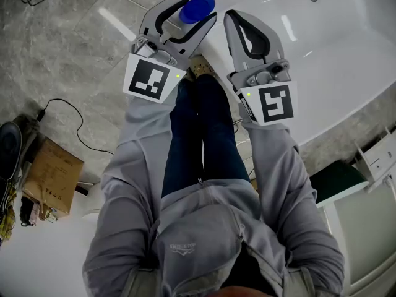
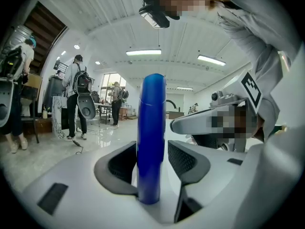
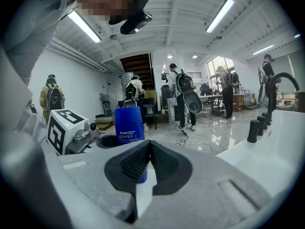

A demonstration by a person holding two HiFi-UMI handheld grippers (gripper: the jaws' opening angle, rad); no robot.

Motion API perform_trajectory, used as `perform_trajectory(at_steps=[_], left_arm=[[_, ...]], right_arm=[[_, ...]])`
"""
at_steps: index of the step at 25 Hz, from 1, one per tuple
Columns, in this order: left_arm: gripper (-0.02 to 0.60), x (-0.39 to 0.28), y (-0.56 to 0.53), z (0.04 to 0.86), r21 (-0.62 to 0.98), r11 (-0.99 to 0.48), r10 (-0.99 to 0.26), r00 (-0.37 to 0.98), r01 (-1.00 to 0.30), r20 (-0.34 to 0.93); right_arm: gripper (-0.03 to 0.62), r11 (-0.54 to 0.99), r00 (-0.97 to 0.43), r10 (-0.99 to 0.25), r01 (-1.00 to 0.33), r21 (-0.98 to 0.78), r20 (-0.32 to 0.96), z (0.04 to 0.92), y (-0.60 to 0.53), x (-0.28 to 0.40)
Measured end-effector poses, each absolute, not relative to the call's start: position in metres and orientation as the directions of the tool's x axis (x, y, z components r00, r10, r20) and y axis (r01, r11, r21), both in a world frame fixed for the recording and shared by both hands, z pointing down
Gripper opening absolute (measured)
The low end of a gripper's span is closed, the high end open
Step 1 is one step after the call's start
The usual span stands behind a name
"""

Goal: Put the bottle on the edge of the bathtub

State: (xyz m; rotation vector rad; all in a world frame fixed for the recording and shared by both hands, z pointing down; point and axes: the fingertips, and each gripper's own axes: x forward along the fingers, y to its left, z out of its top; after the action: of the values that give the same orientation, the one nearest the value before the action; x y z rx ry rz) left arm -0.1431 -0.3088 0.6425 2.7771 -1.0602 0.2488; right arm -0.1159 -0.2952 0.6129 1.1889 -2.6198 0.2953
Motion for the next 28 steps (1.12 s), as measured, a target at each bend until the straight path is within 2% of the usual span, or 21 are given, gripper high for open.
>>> perform_trajectory(at_steps=[7, 18, 24, 25, 26, 28], left_arm=[[0.253, -0.147, -0.309, 0.652, 0.105, -0.708, -0.656, 0.706, -0.698, 0.266], [0.262, -0.174, -0.297, 0.65, 0.123, -0.627, -0.692, 0.622, -0.769, 0.366], [0.261, -0.194, -0.27, 0.612, 0.153, -0.574, -0.725, 0.586, -0.805, 0.361], [0.254, -0.197, -0.269, 0.603, 0.145, -0.571, -0.732, 0.581, -0.808, 0.356], [0.218, -0.199, -0.267, 0.592, 0.135, -0.566, -0.741, 0.574, -0.813, 0.347], [0.092, -0.202, -0.262, 0.569, 0.131, -0.558, -0.754, 0.567, -0.819, 0.331]], right_arm=[[0.003, 0.648, -0.637, -0.706, -0.757, -0.083, 0.309, 0.609, -0.292, -0.115], [0.003, 0.657, -0.65, -0.69, -0.747, -0.1, 0.319, 0.586, -0.28, -0.122], [0.003, 0.665, -0.65, -0.689, -0.743, -0.079, 0.32, 0.547, -0.261, -0.124], [0.003, 0.667, -0.653, -0.69, -0.741, -0.075, 0.312, 0.539, -0.26, -0.126], [0.003, 0.668, -0.654, -0.692, -0.74, -0.072, 0.304, 0.531, -0.258, -0.128], [0.003, 0.667, -0.655, -0.696, -0.741, -0.07, 0.296, 0.514, -0.252, -0.13]])
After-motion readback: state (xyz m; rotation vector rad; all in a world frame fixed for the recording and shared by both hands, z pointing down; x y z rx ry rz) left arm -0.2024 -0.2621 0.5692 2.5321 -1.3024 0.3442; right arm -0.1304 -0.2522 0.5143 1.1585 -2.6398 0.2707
